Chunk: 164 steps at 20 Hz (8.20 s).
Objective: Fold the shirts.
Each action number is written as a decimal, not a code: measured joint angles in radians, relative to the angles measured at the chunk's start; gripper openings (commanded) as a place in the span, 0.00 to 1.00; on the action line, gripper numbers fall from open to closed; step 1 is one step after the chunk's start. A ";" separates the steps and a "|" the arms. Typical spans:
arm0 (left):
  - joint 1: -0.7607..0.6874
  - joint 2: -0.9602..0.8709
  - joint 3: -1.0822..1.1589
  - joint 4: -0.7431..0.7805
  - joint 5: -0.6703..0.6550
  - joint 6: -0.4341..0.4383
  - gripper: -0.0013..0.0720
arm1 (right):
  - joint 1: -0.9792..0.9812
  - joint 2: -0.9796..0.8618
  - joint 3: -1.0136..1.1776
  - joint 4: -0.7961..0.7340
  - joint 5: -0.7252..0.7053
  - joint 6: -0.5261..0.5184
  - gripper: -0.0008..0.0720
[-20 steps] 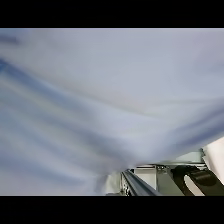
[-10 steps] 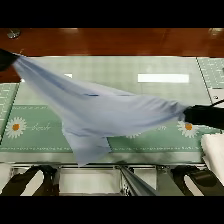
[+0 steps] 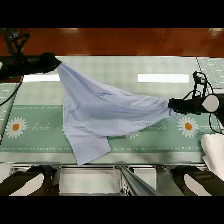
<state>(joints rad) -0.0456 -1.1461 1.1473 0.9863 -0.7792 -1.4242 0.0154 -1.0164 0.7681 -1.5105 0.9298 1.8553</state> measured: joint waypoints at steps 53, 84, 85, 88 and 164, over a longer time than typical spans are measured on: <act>0.127 0.098 -0.759 -0.403 -0.166 0.285 0.05 | -0.309 -0.323 -0.008 0.581 0.045 -0.338 0.05; 0.397 0.431 0.805 0.103 -0.534 -0.077 0.05 | -0.220 0.375 0.950 0.363 0.525 -0.344 0.04; 0.397 0.436 0.753 0.105 -0.562 -0.084 0.05 | -0.220 0.392 0.883 0.386 0.539 -0.344 0.05; 0.387 0.428 0.551 0.101 -0.577 -0.094 0.05 | -0.220 0.415 0.644 0.458 0.553 -0.363 0.05; 0.317 0.056 -0.743 -0.396 -0.145 0.201 0.05 | -0.348 -0.251 -0.122 0.629 -0.038 -0.347 0.05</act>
<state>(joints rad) 0.2718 -1.0897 0.4046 0.5900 -0.9241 -1.2232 -0.3328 -1.2671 0.6460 -0.8814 0.8921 1.5085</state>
